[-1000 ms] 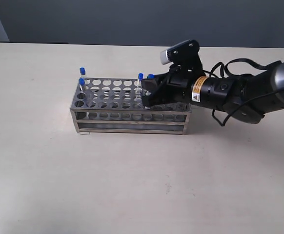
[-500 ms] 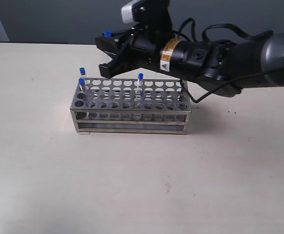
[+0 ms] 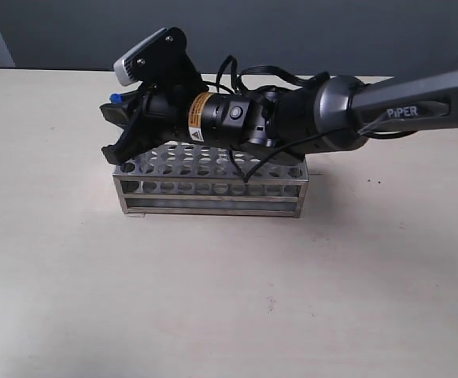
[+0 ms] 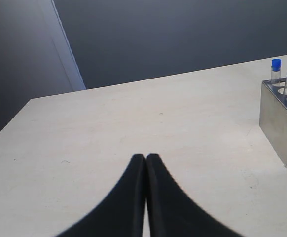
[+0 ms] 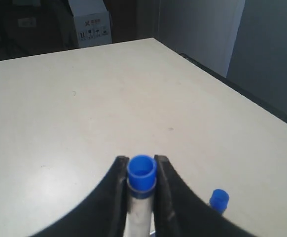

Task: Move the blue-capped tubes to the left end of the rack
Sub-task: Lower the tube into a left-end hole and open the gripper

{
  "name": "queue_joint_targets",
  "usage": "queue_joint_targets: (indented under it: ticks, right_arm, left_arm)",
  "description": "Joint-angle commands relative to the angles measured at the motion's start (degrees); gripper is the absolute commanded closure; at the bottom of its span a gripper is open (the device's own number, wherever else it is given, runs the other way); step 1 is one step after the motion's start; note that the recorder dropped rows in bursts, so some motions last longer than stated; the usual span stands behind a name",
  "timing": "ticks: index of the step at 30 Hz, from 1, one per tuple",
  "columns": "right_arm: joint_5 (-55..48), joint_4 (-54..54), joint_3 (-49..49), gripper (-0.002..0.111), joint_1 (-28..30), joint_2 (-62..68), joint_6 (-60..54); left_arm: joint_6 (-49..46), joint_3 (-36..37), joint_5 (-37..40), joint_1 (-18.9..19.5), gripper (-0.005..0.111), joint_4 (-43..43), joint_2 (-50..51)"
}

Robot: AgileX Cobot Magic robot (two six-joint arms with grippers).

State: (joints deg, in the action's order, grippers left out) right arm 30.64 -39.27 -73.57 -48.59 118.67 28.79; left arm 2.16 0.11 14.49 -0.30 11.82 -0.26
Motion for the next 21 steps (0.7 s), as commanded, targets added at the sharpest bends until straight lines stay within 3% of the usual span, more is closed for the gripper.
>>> queue_joint_targets:
  ticks: [1, 21]
  right_arm:
    - [-0.3, -0.1, -0.5, 0.108, 0.0, 2.0, -0.1]
    - [-6.5, -0.1, -3.3, 0.108, 0.0, 3.2, -0.2]
  left_arm:
    - [0.2, -0.1, -0.8, -0.3, 0.106, -0.2, 0.3]
    - [0.2, -0.1, -0.8, -0.3, 0.106, -0.2, 0.3]
